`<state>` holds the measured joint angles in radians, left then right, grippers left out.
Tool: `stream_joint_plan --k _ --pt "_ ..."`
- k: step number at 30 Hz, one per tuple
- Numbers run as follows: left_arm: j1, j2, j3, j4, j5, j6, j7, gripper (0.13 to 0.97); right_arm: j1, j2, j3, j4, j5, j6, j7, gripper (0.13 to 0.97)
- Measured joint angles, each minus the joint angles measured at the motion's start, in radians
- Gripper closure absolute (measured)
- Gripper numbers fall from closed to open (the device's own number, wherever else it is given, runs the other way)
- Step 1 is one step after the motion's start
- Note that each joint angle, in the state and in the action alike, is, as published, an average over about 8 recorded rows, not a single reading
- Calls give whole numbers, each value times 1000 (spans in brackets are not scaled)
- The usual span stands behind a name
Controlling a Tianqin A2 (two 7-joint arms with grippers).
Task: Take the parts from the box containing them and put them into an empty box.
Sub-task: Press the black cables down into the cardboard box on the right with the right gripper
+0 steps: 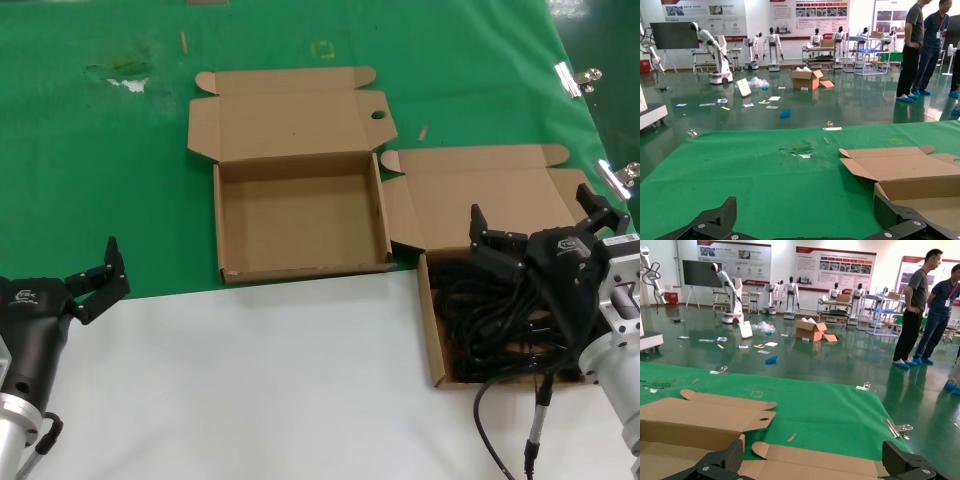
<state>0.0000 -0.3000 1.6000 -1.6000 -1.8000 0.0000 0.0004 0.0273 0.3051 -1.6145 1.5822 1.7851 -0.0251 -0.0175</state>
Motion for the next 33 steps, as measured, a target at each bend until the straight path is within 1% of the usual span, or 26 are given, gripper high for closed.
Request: stream_joint_plan --k 23,33 --pt "0 0 0 0 0 0 0 132 0 0 0 0 0 0 0 129" --pt "0 0 0 0 0 0 0 180 0 0 0 0 0 0 0 129"
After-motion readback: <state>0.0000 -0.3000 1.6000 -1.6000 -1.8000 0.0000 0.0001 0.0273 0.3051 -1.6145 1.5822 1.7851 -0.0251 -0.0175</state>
